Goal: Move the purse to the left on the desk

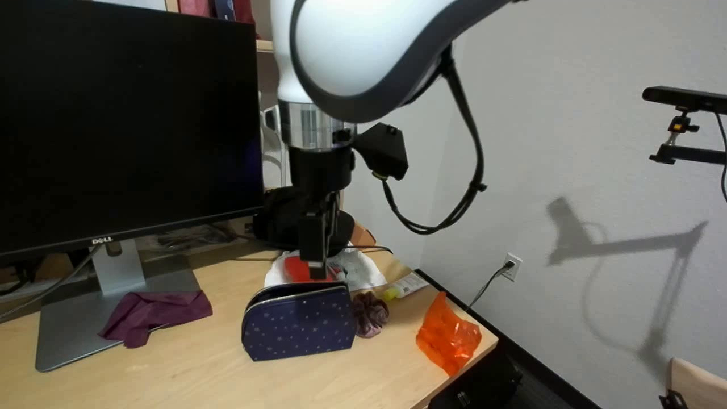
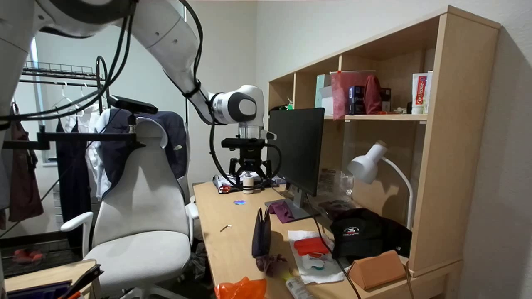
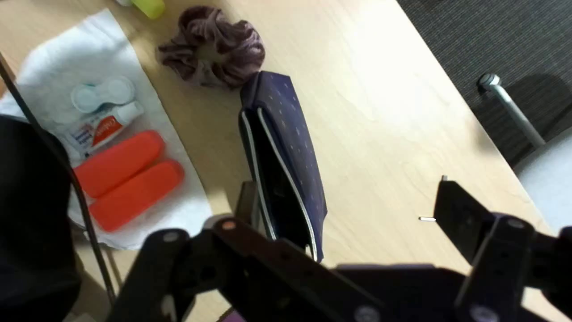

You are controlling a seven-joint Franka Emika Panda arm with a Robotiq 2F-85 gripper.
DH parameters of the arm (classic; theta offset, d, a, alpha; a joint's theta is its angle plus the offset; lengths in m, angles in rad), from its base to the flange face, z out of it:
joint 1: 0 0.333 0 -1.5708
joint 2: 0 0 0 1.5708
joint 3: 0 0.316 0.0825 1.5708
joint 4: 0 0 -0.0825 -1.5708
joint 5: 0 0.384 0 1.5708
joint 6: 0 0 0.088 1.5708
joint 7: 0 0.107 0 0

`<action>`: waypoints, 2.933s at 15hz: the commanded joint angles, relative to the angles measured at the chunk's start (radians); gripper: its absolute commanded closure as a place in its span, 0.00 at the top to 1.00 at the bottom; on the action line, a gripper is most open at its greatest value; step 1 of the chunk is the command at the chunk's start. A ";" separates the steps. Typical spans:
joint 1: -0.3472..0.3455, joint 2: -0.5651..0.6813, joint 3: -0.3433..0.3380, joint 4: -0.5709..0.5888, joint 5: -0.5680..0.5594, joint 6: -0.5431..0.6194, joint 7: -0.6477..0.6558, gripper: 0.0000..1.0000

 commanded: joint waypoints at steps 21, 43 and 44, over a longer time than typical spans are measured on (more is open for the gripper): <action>0.001 0.284 0.006 0.280 -0.029 -0.235 -0.284 1.00; -0.016 0.359 0.034 0.261 -0.094 -0.114 -0.497 0.10; -0.005 0.370 0.036 0.282 -0.101 -0.142 -0.532 0.07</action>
